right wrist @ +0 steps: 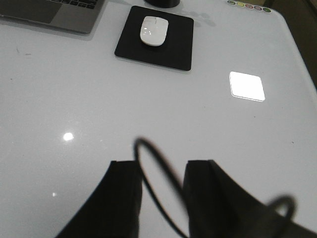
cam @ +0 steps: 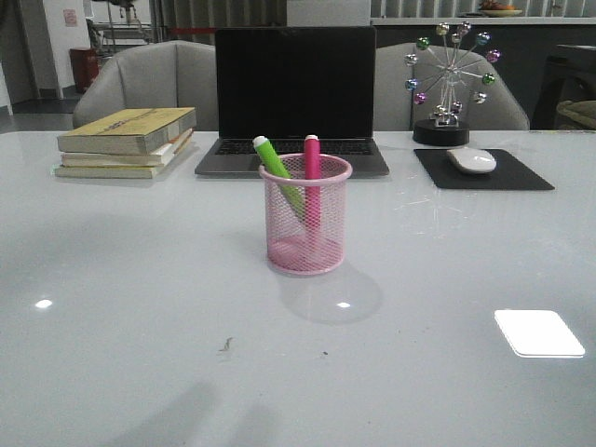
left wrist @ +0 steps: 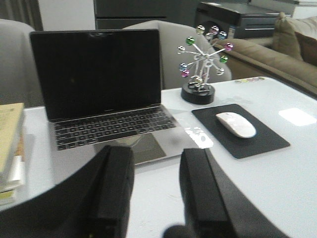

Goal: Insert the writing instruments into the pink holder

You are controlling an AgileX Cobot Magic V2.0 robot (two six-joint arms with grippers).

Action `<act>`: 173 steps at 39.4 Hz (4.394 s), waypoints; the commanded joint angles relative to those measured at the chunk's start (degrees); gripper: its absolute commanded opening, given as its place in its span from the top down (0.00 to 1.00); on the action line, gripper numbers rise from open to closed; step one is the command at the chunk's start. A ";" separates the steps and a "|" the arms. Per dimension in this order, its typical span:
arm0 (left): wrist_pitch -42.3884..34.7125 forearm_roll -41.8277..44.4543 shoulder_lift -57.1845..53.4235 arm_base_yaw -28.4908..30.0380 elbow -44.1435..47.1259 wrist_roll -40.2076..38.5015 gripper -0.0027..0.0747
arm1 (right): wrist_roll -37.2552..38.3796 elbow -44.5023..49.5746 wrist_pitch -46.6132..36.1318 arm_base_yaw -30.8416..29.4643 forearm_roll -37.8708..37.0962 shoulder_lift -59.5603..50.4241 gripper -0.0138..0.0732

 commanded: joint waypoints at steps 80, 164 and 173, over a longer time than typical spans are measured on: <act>31.13 0.89 -53.32 20.58 23.36 0.04 0.58 | -0.36 -1.77 -4.10 -0.34 -0.85 -0.56 0.44; 31.13 0.89 -53.32 20.58 23.36 0.04 0.58 | -0.11 -1.77 -2.19 -0.34 7.38 -2.21 0.81; 31.13 0.89 -53.32 20.58 23.36 0.04 0.58 | -0.11 4.40 -8.76 -0.34 7.81 -11.80 0.81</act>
